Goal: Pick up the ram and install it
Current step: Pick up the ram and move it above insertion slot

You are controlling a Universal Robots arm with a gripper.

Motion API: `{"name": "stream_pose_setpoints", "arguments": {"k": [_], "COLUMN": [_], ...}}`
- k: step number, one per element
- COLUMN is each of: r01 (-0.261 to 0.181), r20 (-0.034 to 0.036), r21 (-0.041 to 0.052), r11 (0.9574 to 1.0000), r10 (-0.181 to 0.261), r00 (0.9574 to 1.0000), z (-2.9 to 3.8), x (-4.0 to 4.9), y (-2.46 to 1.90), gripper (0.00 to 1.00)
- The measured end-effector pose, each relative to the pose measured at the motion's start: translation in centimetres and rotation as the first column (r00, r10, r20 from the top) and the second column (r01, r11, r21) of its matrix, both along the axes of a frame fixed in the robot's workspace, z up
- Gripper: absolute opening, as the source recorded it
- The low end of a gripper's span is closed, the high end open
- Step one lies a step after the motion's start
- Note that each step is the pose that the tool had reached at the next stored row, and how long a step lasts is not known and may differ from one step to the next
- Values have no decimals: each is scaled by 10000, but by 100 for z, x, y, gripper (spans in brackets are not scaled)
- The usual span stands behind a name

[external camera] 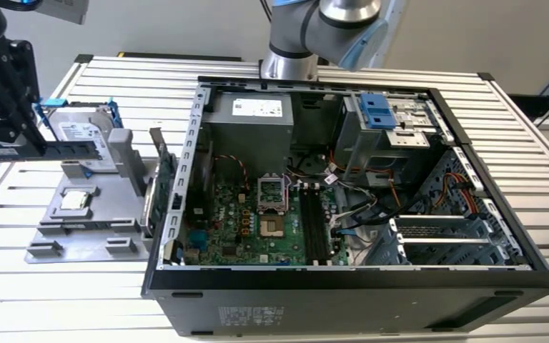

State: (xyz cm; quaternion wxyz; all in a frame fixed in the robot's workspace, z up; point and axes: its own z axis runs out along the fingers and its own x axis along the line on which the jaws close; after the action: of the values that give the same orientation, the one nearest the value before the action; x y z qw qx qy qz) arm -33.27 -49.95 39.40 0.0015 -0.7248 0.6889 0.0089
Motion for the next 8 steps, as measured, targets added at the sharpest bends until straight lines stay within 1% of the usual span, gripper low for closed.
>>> {"name": "stream_pose_setpoints", "arguments": {"k": [8], "r01": [0], "r20": [0], "r21": [-1], "r11": [10000], "r10": [0], "r00": [10000], "z": [3], "x": [93], "y": [0], "gripper": [0]}}
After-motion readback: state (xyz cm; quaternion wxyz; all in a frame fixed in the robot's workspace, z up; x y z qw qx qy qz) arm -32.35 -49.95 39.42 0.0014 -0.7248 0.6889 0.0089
